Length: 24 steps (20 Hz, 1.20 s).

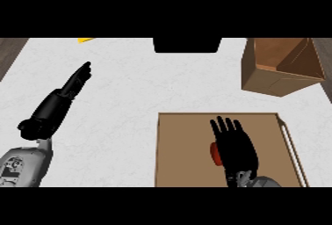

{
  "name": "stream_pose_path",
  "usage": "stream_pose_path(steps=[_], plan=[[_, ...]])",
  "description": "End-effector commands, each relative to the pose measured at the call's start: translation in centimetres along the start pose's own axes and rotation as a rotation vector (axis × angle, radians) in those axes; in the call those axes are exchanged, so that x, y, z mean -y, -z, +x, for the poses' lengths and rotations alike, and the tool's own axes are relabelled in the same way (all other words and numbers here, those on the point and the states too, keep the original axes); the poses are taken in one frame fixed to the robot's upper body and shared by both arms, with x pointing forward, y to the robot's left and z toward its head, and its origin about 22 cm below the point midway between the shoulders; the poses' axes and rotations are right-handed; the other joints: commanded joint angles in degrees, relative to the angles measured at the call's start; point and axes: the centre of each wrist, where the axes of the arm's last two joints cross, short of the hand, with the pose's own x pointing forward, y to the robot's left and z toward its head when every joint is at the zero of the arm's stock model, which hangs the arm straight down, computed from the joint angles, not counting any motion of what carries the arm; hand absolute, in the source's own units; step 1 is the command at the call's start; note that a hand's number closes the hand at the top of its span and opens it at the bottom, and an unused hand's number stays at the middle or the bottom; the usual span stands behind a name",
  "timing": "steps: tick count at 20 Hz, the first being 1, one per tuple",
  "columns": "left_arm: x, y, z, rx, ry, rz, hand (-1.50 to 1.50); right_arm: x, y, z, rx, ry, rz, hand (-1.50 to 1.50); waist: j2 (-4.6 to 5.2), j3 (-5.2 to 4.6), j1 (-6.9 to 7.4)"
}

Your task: Pick the bell pepper from the tray and place it in the cardboard box

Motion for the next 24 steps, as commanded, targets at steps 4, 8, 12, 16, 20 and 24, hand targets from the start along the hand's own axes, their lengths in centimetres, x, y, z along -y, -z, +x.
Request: stream_pose_path(steps=[4, 8, 12, 16, 20, 24], plan=[[1.0, -0.7, -0.4, -0.019, -0.012, 0.007, 0.00, -1.1, 0.4, -0.6, 0.105, -0.044, 0.006, 1.50, -0.02, 0.00, 0.07], [-1.4, 0.3, -0.9, 0.001, -0.009, 0.000, 0.00, -2.2, 0.8, 2.6, 0.175, -0.073, -0.111, 1.50, 0.09, 0.00, -0.02], [-0.8, -2.2, -0.7, 0.008, -0.004, -0.012, 0.00, -1.7, 2.4, -0.3, 0.182, -0.101, -0.174, 1.50, -0.01, 0.00, 0.23], [0.3, -1.4, -0.8, 0.006, 0.005, -0.006, 0.00, -0.5, 2.0, 0.2, 0.458, -0.088, -0.186, 1.50, 0.14, 0.02, 0.64], [0.3, 0.0, 0.2, 0.020, -0.004, -0.031, 0.00, -0.6, 0.9, 1.6, 0.923, -0.039, -0.154, 1.50, 0.77, 0.21, 2.07], [1.8, -0.4, 0.6, 0.017, -0.008, 0.017, 0.00, 3.3, 0.9, -0.3, 1.089, 0.006, -0.299, 1.50, 0.00, 0.07, 0.77]])
